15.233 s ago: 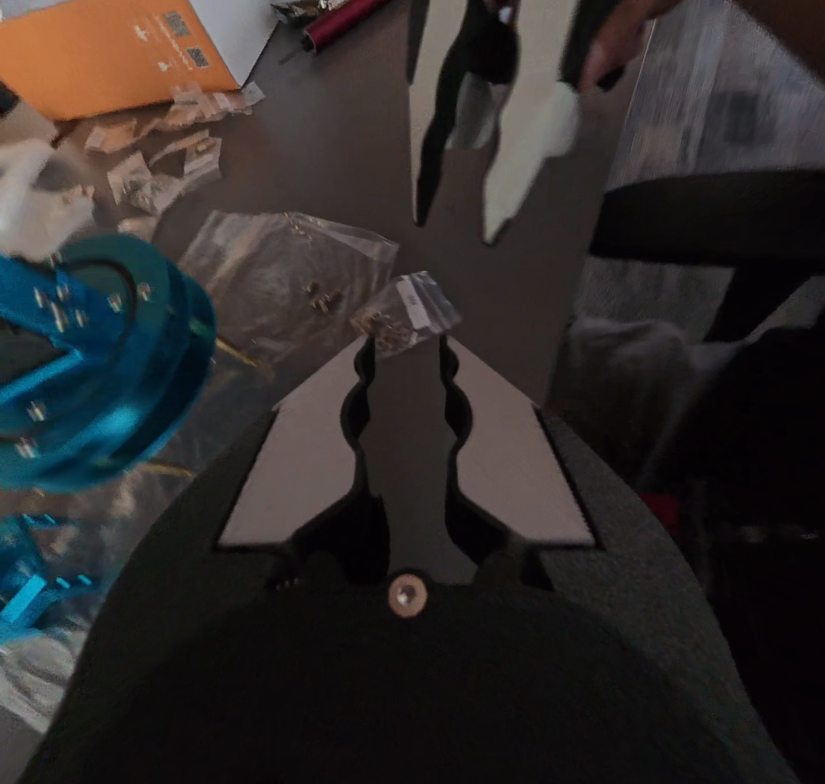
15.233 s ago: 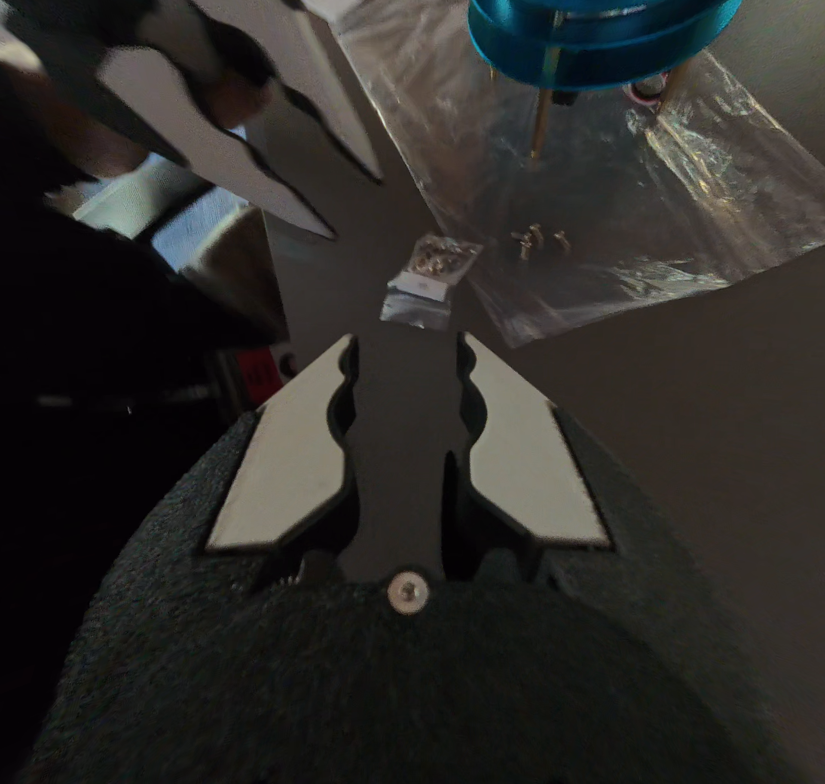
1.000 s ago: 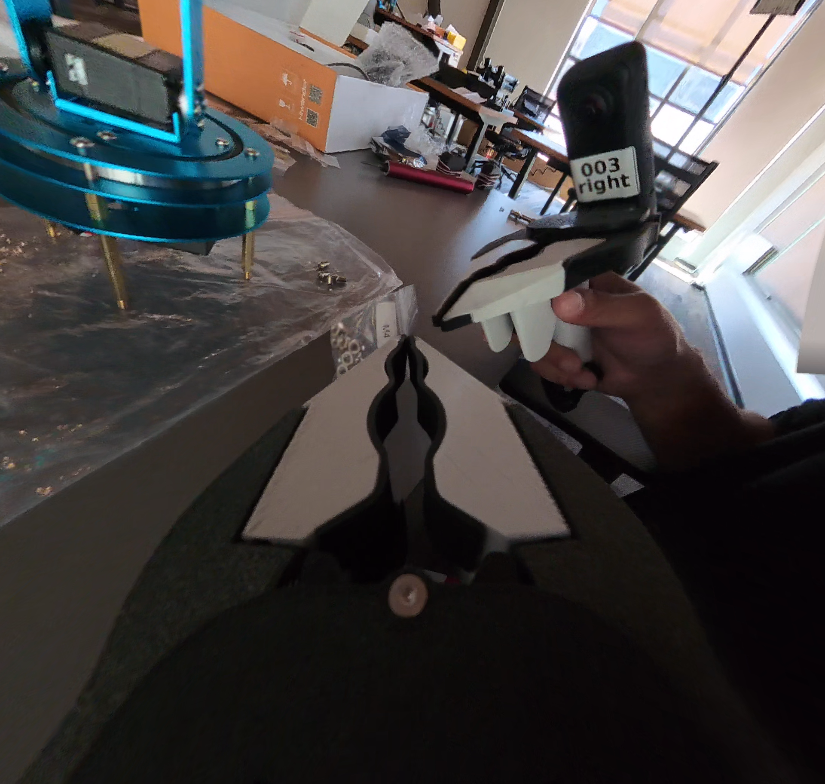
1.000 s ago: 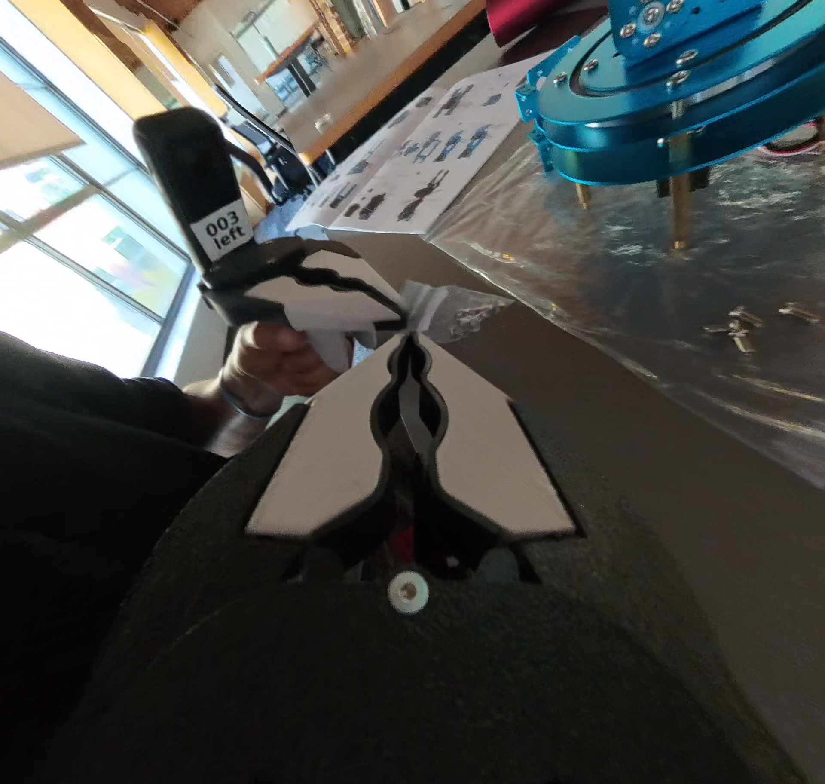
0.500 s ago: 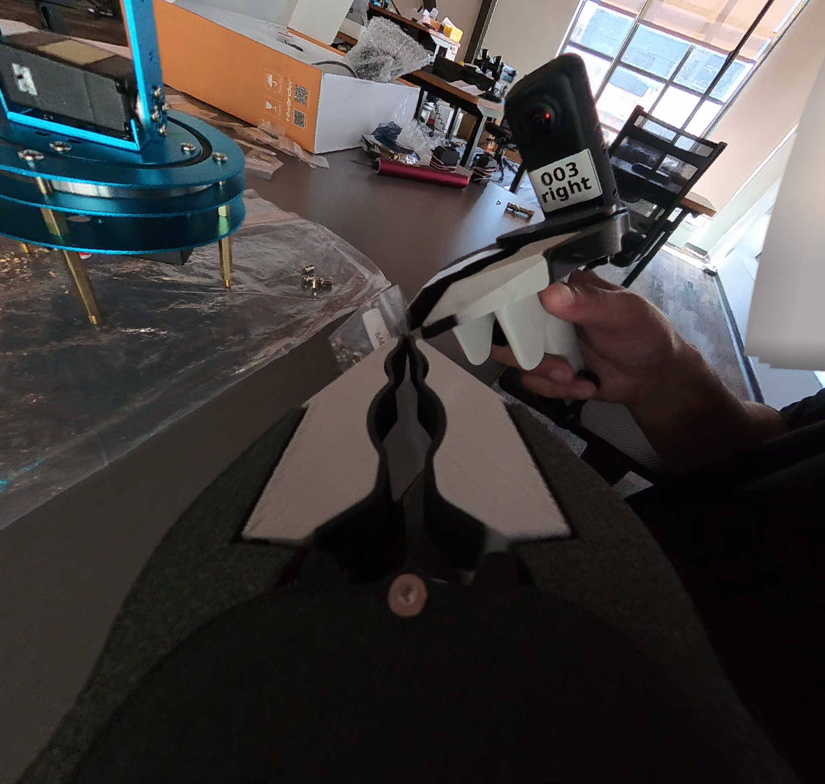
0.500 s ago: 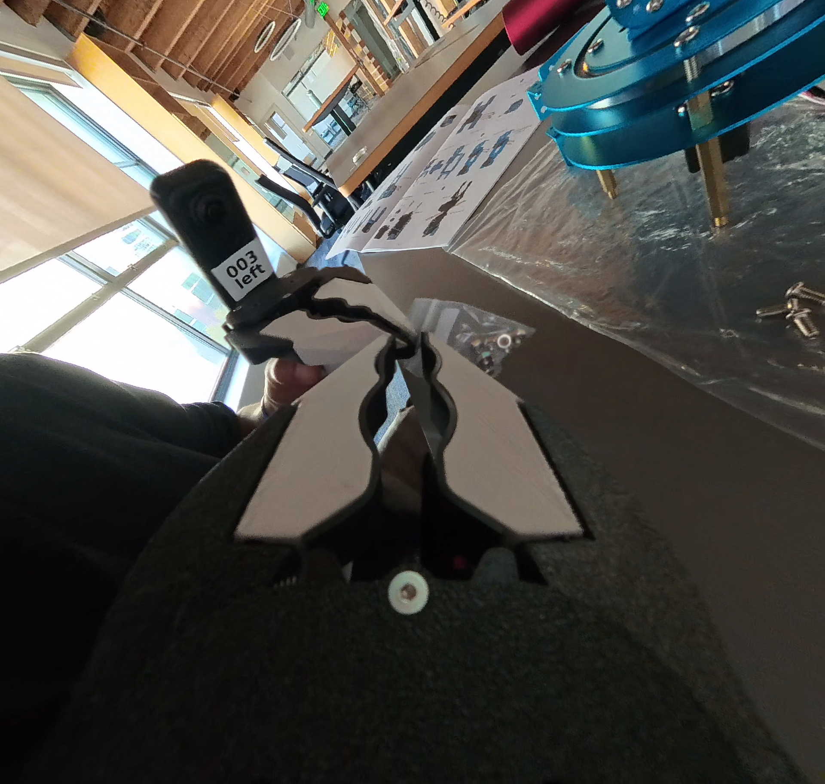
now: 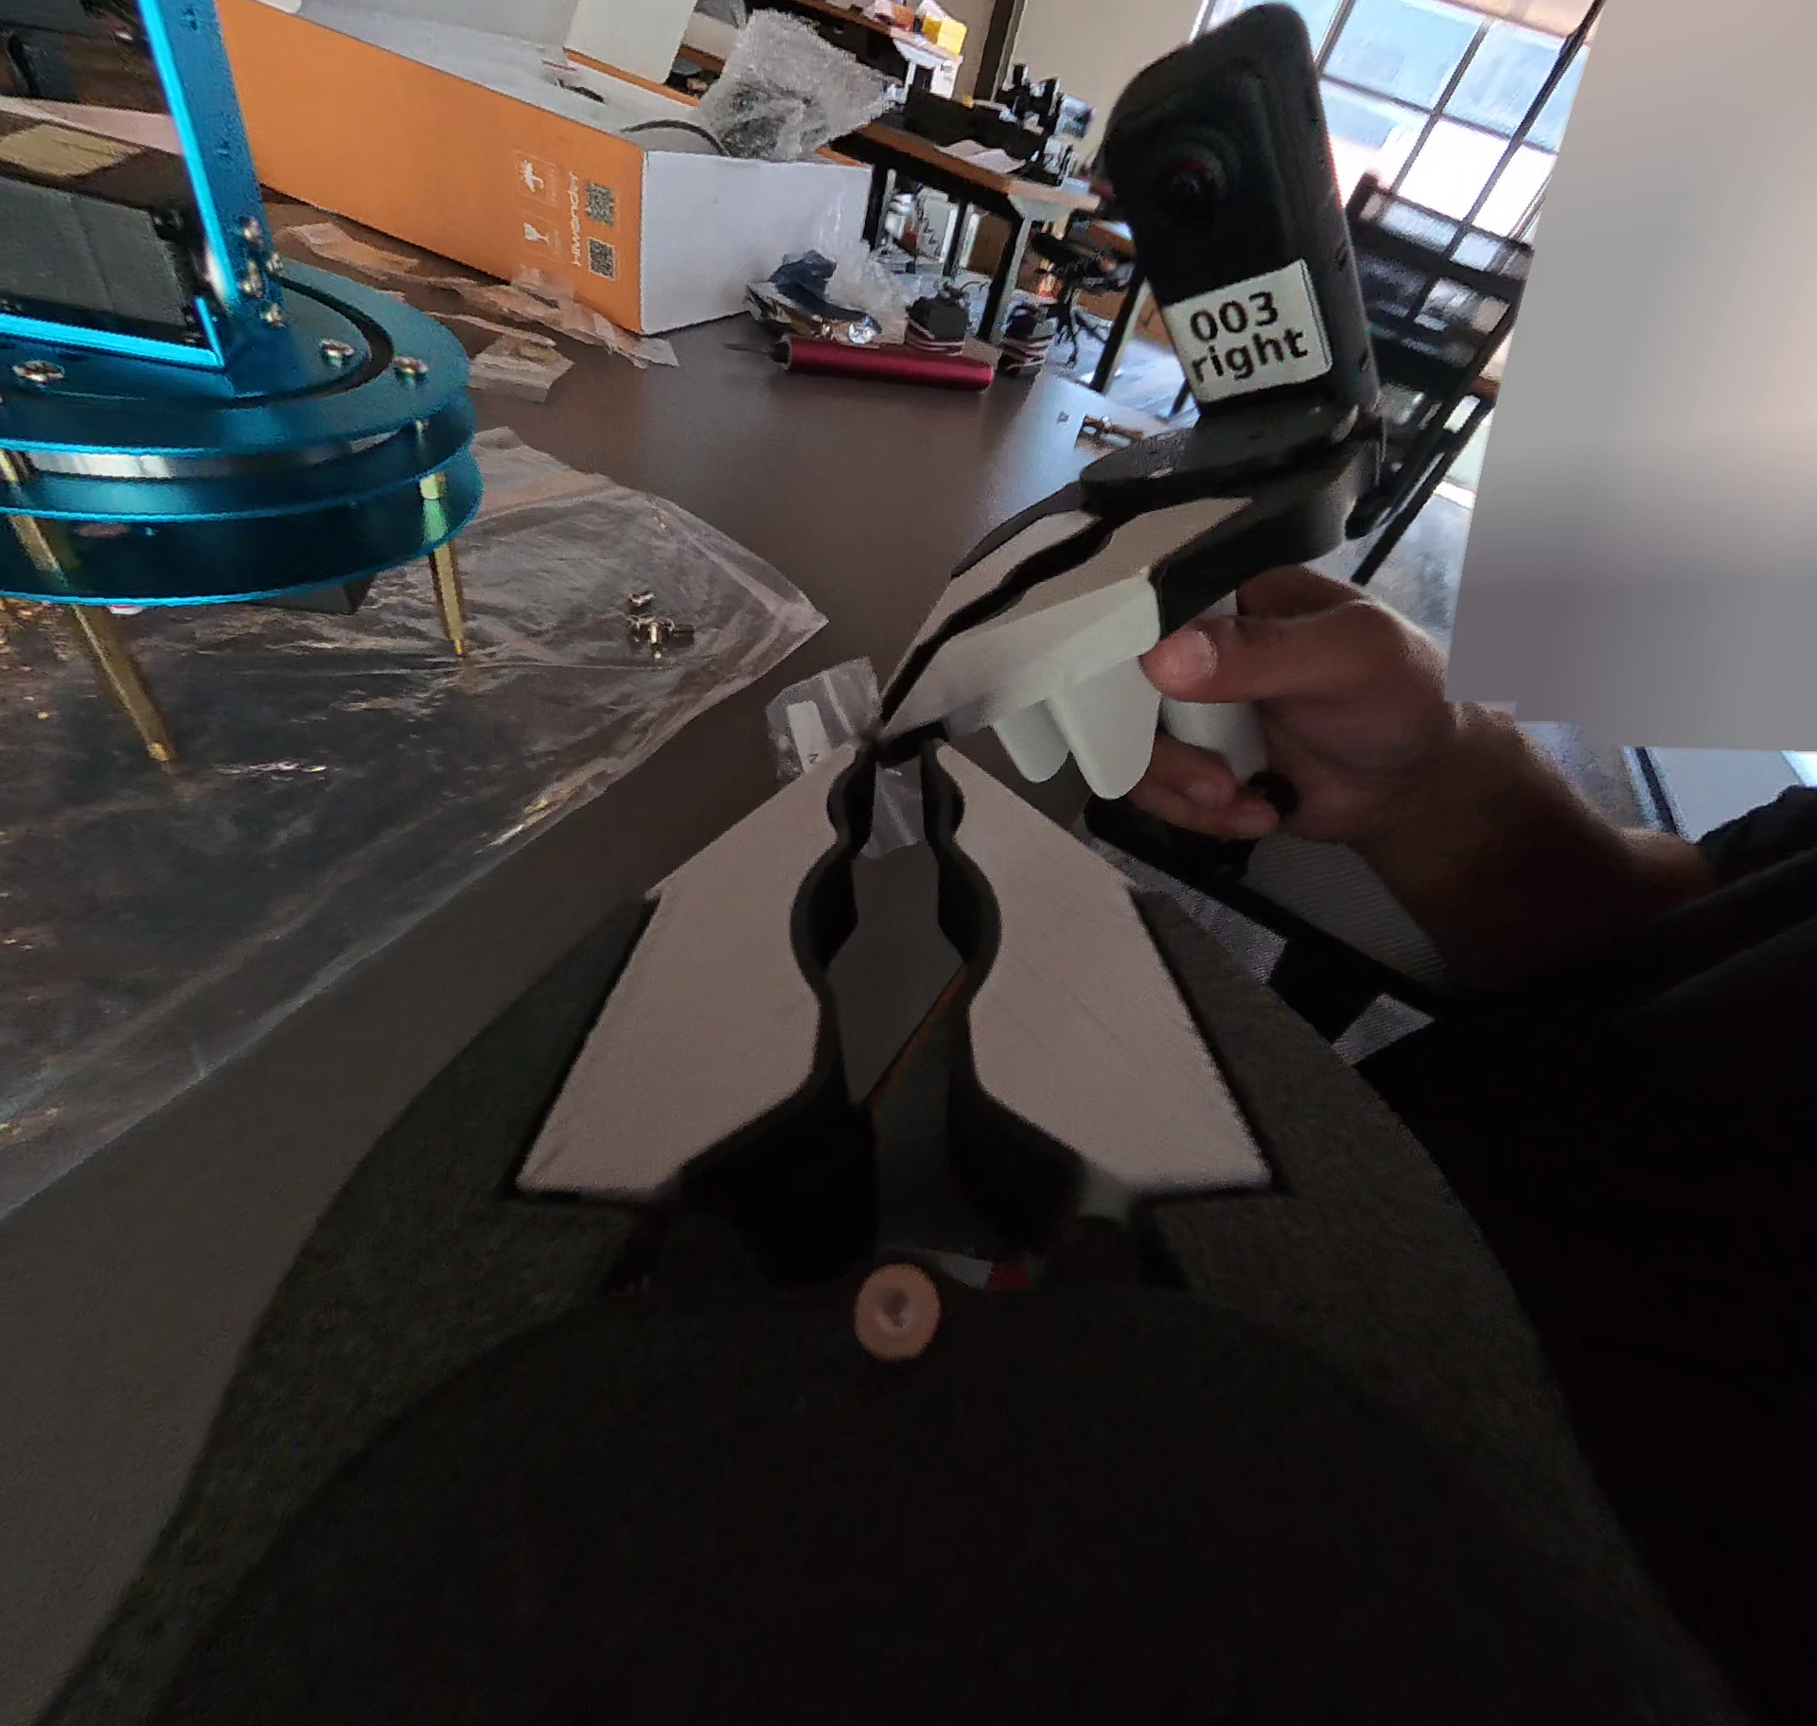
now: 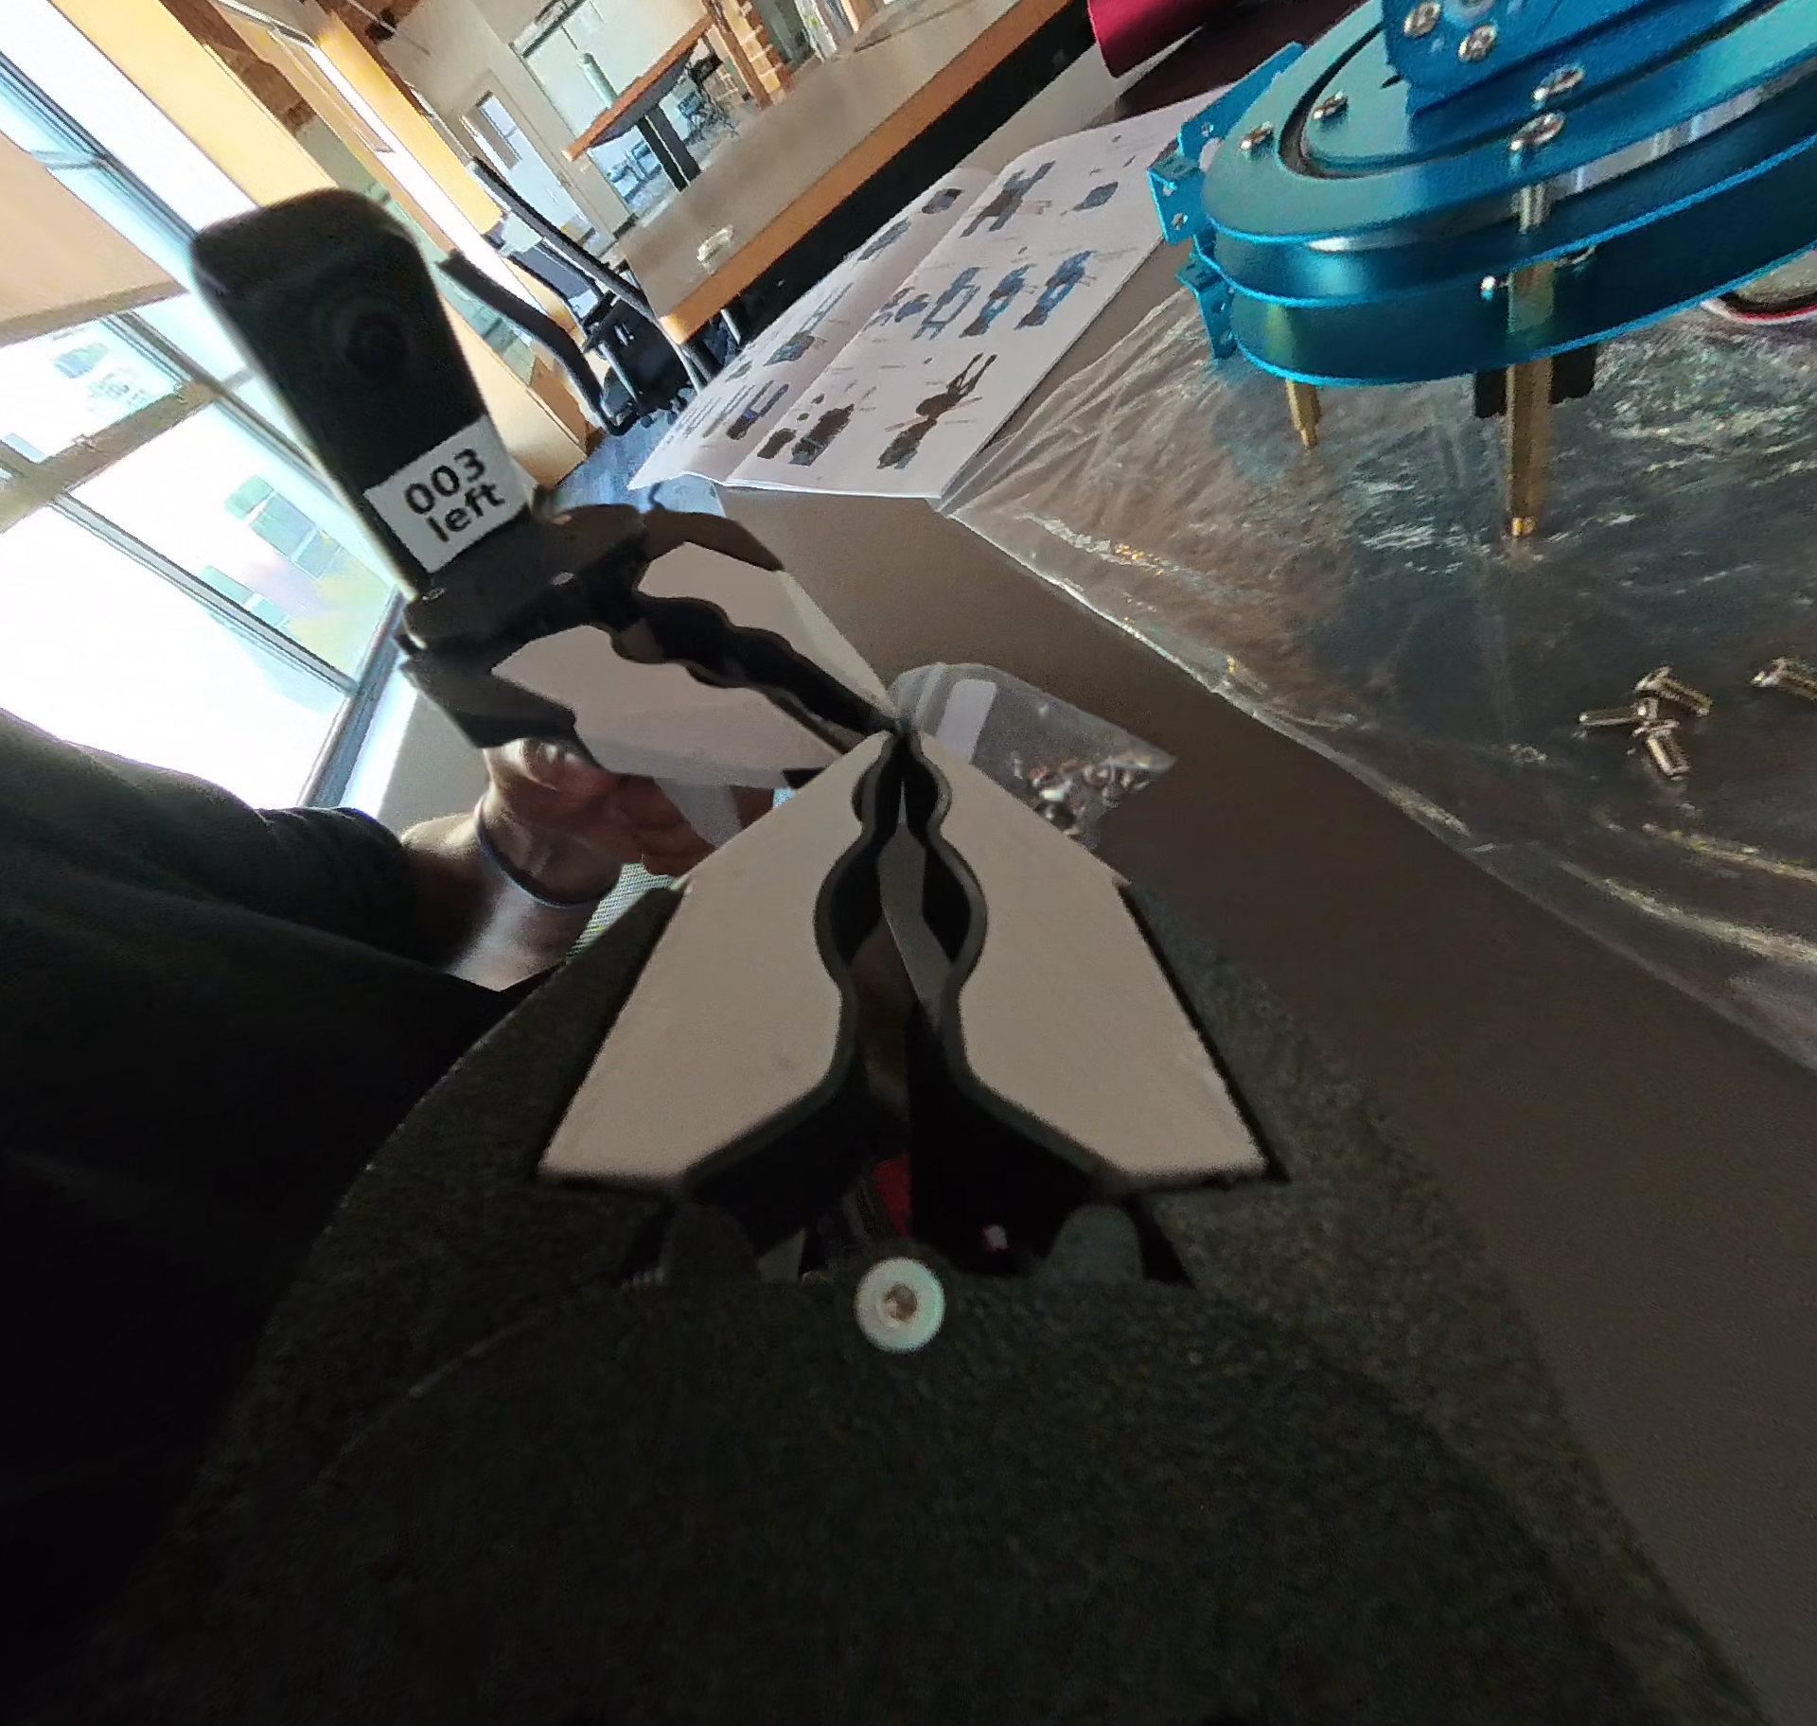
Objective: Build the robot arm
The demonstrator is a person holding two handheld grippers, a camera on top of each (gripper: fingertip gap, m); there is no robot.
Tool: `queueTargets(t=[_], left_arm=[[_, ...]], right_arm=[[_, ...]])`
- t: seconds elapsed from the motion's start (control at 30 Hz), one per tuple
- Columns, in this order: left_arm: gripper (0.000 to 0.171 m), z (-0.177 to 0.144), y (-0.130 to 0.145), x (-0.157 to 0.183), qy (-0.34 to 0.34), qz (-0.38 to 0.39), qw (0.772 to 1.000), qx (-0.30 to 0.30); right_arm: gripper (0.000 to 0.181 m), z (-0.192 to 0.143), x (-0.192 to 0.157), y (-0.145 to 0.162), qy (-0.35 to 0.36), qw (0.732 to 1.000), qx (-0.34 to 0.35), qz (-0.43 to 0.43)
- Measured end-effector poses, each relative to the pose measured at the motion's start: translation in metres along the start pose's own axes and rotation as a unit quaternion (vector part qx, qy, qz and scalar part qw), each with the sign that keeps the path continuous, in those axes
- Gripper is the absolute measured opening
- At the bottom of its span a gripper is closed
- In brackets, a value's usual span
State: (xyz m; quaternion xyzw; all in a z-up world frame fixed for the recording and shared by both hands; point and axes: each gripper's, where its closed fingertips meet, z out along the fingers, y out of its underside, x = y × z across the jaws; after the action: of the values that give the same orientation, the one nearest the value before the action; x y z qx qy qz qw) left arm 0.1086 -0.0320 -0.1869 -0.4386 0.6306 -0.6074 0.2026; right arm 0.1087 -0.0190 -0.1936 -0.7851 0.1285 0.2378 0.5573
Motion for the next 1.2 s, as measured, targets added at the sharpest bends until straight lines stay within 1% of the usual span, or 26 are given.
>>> queueTargets(t=[0.07, 0.1, 0.23, 0.3, 0.4, 0.5, 0.6, 0.63, 0.67, 0.73, 0.77, 0.83, 0.87, 0.9, 0.93, 0.97, 1.0, 1.03, 1.07, 1.1, 1.17, 1.2], left_arm=[[0.004, 0.0, -0.002, -0.003, -0.001, -0.024, 1.0, 0.006], [0.0, 0.0, -0.002, -0.008, -0.014, -0.028, 0.999, 0.007], [0.0, 0.001, 0.003, -0.016, -0.041, -0.03, 0.999, -0.003], [0.0, 0.002, 0.006, -0.018, -0.063, -0.002, 0.998, -0.014], [0.0, 0.001, 0.008, -0.02, -0.106, 0.059, 0.992, -0.029], [0.0, 0.001, 0.009, -0.025, -0.15, 0.079, 0.985, -0.033], [0.0, -0.003, 0.007, -0.036, -0.188, 0.054, 0.981, -0.011], [0.0, -0.005, 0.006, -0.038, -0.189, 0.035, 0.981, -0.002], [0.0, -0.005, 0.007, -0.035, -0.177, 0.007, 0.984, 0.003], [0.0, -0.001, 0.01, -0.029, -0.165, 0.012, 0.986, -0.009], [0.0, -0.001, 0.009, -0.025, -0.154, 0.012, 0.988, -0.013], [0.0, -0.001, 0.003, -0.021, -0.118, -0.018, 0.993, -0.018], [0.0, -0.002, -0.001, -0.019, -0.098, -0.042, 0.994, -0.016], [0.0, -0.002, -0.005, -0.017, -0.073, -0.069, 0.995, -0.017], [0.0, -0.002, -0.008, -0.013, -0.042, -0.101, 0.994, -0.021], [0.0, -0.001, -0.01, -0.01, -0.009, -0.142, 0.99, -0.024], [0.0, -0.001, -0.014, -0.007, 0.026, -0.186, 0.982, -0.028], [0.0, 0.0, -0.017, -0.004, 0.06, -0.227, 0.972, -0.034], [0.0, 0.0, -0.02, -0.003, 0.087, -0.261, 0.961, -0.038], [0.0, 0.0, -0.024, -0.003, 0.107, -0.283, 0.952, -0.041], [0.0, -0.001, -0.029, 0.002, 0.141, -0.307, 0.94, -0.052], [0.0, -0.002, -0.03, 0.004, 0.149, -0.314, 0.936, -0.056]], right_arm=[[0.0, -0.002, 0.001, -0.001, 0.003, 1.0, 0.0, -0.002], [0.0, -0.002, 0.002, -0.001, 0.008, 1.0, 0.0, -0.003], [0.0, 0.0, 0.004, 0.003, 0.023, 1.0, -0.008, -0.013], [0.0, 0.002, 0.007, 0.005, 0.037, 0.999, -0.015, -0.022], [0.0, 0.002, 0.013, 0.006, 0.062, 0.997, -0.017, -0.033], [0.0, 0.003, 0.018, 0.006, 0.092, 0.995, -0.017, -0.038], [0.0, 0.002, 0.026, 0.007, 0.145, 0.987, -0.022, -0.065], [0.0, -0.001, 0.03, 0.005, 0.16, 0.984, -0.018, -0.081], [0.0, 0.0, 0.029, 0.006, 0.156, 0.985, -0.023, -0.071], [0.0, 0.004, 0.024, 0.01, 0.147, 0.984, -0.039, -0.091], [0.0, 0.006, 0.016, 0.009, 0.124, 0.986, -0.036, -0.104], [0.0, 0.002, 0.01, 0.003, 0.109, 0.982, -0.032, -0.152], [0.004, -0.002, 0.009, -0.001, 0.108, 0.975, -0.029, -0.191], [0.018, -0.007, 0.005, -0.005, 0.102, 0.967, -0.026, -0.23], [0.04, -0.01, 0.001, -0.006, 0.096, 0.958, -0.027, -0.269], [0.063, -0.011, -0.001, -0.004, 0.099, 0.945, -0.038, -0.308], [0.072, -0.01, 0.002, -0.001, 0.113, 0.93, -0.052, -0.345], [0.076, -0.008, 0.003, 0.0, 0.122, 0.914, -0.056, -0.382], [0.077, -0.006, 0.004, 0.001, 0.131, 0.9, -0.058, -0.411], [0.078, -0.002, 0.003, 0.004, 0.125, 0.894, -0.067, -0.426], [0.078, 0.002, -0.005, 0.001, 0.099, 0.899, -0.06, -0.423], [0.075, 0.001, -0.009, -0.005, 0.089, 0.902, -0.047, -0.419]])
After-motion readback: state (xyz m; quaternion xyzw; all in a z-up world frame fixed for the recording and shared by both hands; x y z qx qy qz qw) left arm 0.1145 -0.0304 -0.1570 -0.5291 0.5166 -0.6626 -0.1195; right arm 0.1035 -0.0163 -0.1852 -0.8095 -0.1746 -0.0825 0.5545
